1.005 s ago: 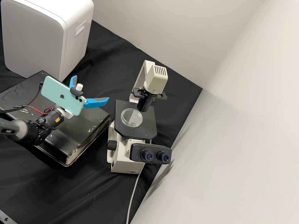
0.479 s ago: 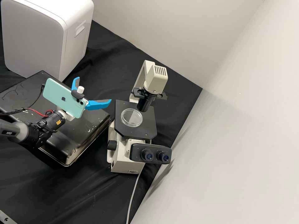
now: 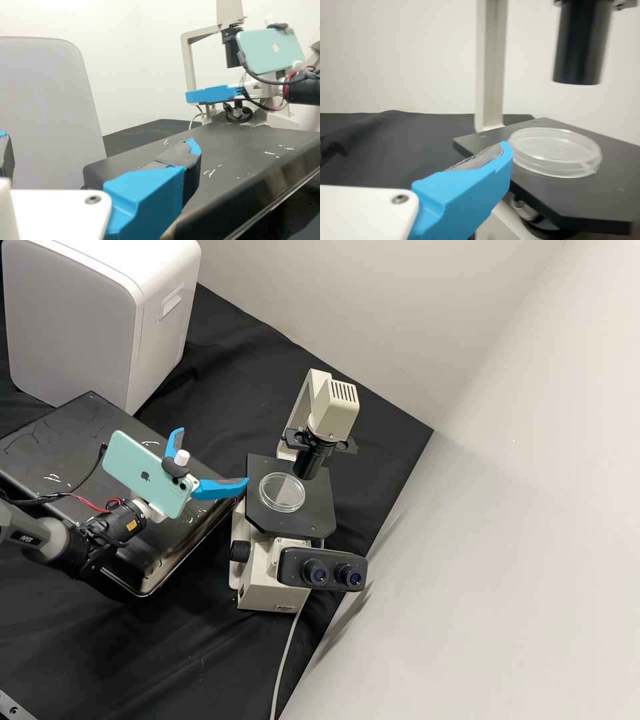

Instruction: Place the petri dish on the bench

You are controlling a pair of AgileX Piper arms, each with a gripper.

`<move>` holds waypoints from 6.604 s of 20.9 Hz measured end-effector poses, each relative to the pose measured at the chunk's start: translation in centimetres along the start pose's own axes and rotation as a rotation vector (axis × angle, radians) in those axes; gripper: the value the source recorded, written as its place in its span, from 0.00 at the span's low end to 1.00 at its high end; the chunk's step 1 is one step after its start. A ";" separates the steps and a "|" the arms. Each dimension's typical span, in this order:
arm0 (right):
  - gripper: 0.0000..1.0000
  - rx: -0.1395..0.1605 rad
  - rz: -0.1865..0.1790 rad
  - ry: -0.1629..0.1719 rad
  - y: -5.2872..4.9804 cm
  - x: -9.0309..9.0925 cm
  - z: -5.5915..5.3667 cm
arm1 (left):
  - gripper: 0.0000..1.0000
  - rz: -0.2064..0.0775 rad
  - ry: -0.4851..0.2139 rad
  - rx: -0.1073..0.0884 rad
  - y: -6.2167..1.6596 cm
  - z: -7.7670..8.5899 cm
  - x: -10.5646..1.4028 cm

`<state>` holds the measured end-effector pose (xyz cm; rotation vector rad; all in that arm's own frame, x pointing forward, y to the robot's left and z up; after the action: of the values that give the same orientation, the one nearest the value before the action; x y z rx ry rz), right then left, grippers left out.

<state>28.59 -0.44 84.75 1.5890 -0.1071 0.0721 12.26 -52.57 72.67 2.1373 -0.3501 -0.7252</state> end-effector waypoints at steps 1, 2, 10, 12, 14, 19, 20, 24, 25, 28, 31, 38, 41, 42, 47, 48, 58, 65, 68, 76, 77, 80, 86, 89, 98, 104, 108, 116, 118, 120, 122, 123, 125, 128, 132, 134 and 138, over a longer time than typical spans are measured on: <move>1.00 -0.002 0.010 -0.002 0.1 0.0 0.4 | 1.00 0.000 0.000 0.000 0.00 0.0 0.0; 1.00 -0.001 0.016 -0.006 0.1 0.0 0.8 | 1.00 0.000 0.000 0.000 0.00 0.0 0.0; 1.00 -0.010 0.046 -0.047 0.7 0.1 3.7 | 1.00 -0.006 0.027 0.005 -0.11 -0.4 0.1; 1.00 -0.011 0.053 -0.054 0.9 0.1 3.9 | 1.00 -0.009 0.029 0.008 -0.17 -0.5 0.1; 1.00 -0.011 0.055 -0.057 1.0 0.1 4.0 | 1.00 -0.008 0.032 0.008 -0.16 -0.6 0.2; 1.00 -0.018 0.055 -0.055 1.2 0.1 4.2 | 1.00 -0.008 0.030 0.009 -0.16 -0.5 0.2; 1.00 -0.015 0.056 -0.054 1.4 0.1 4.3 | 1.00 -0.008 0.030 0.009 -0.16 -0.5 0.2; 1.00 -0.007 0.086 -0.069 2.5 0.2 4.9 | 1.00 -0.008 0.030 0.009 -0.16 -0.5 0.2; 1.00 -0.001 0.095 -0.075 2.7 0.2 5.1 | 1.00 -0.008 0.030 0.009 -0.16 -0.5 0.2; 1.00 0.014 0.113 -0.087 3.4 0.2 5.5 | 1.00 -0.008 0.030 0.009 -0.16 -0.5 0.2; 1.00 0.021 0.119 -0.098 3.7 0.3 5.8 | 1.00 -0.008 0.030 0.009 -0.16 -0.5 0.2; 1.00 0.027 0.113 -0.102 3.6 0.5 6.0 | 1.00 -0.009 0.030 0.010 -0.18 -0.5 0.2; 1.00 0.022 0.115 -0.103 4.0 1.0 5.9 | 1.00 -0.014 0.030 0.011 -0.27 -0.5 0.2; 1.00 0.021 0.111 -0.109 4.0 1.2 5.9 | 1.00 -0.014 0.030 0.011 -0.27 -0.5 0.2; 1.00 0.015 0.103 -0.127 4.6 2.1 5.8 | 1.00 -0.014 0.030 0.011 -0.27 -0.5 0.2; 1.00 0.014 0.101 -0.130 4.7 2.2 5.8 | 1.00 -0.014 0.030 0.011 -0.27 -0.5 0.2; 1.00 0.014 0.095 -0.144 5.0 3.6 6.0 | 1.00 -0.014 0.029 0.011 -0.27 -0.5 0.2; 1.00 0.006 0.094 -0.155 4.8 4.9 6.4 | 1.00 -0.026 0.029 0.014 -0.48 -0.5 0.3; 1.00 0.009 0.095 -0.172 4.8 5.3 6.8 | 1.00 -0.025 0.029 0.014 -0.47 -0.5 0.2; 1.00 -0.005 0.104 -0.180 4.8 5.7 7.1 | 1.00 -0.022 0.013 0.030 -0.42 -0.5 0.3; 1.00 -0.005 0.104 -0.180 4.8 5.7 7.1 | 1.00 -0.022 0.010 0.031 -0.42 -0.5 0.3; 1.00 -0.005 0.105 -0.185 4.7 5.9 7.2 | 1.00 -0.021 0.012 0.033 -0.41 -0.6 0.3; 1.00 -0.005 0.120 -0.198 4.3 6.6 7.3 | 1.00 -0.021 0.015 0.033 -0.41 -0.6 0.3; 1.00 -0.015 0.127 -0.201 4.2 6.8 7.4 | 1.00 -0.021 0.015 0.033 -0.41 -0.6 0.3; 1.00 -0.004 0.136 -0.196 3.7 7.0 7.1 | 1.00 -0.021 0.015 0.033 -0.41 -0.6 0.3; 0.00 0.002 0.152 -0.189 3.6 7.0 7.1 | 1.00 -0.022 0.006 0.032 -0.42 -0.5 0.3; 0.00 0.004 0.151 -0.190 3.5 7.0 7.1 | 1.00 -0.022 0.006 0.032 -0.42 -0.5 0.3; 0.00 0.007 0.149 -0.188 3.4 7.0 7.0 | 1.00 -0.022 0.004 0.032 -0.43 -0.4 0.3; 0.00 0.007 0.149 -0.188 3.4 7.0 7.0 | 1.00 -0.023 -0.004 0.030 -0.44 -0.3 0.3; 0.00 0.007 0.149 -0.188 3.4 7.0 7.0 | 1.00 -0.023 -0.004 0.030 -0.44 -0.2 0.3; 0.00 0.006 0.146 -0.188 3.3 7.0 7.0 | 1.00 -0.023 -0.004 0.030 -0.44 -0.2 0.3; 0.00 0.006 0.146 -0.188 3.3 7.0 7.0 | 1.00 -0.023 -0.004 0.030 -0.44 -0.2 0.3; 0.00 0.006 0.147 -0.187 3.3 7.0 7.0 | 1.00 -0.024 -0.007 0.029 -0.45 -0.2 0.3; 0.00 0.008 0.147 -0.187 3.3 7.0 7.0 | 1.00 -0.024 -0.008 0.029 -0.45 -0.2 0.3; 0.00 0.020 0.149 -0.184 3.3 7.0 7.0 | 1.00 -0.024 -0.007 0.028 -0.46 -0.2 0.3; 0.00 0.020 0.149 -0.184 3.3 7.0 7.0 | 1.00 -0.024 -0.007 0.028 -0.46 -0.2 0.3; 0.00 0.022 0.149 -0.183 3.3 7.0 7.0 | 1.00 -0.024 -0.007 0.028 -0.46 -0.2 0.3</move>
<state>35.03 -7.64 88.70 1.6061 -0.3688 0.0435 12.57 -52.29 72.30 2.1696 -0.3408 -0.7450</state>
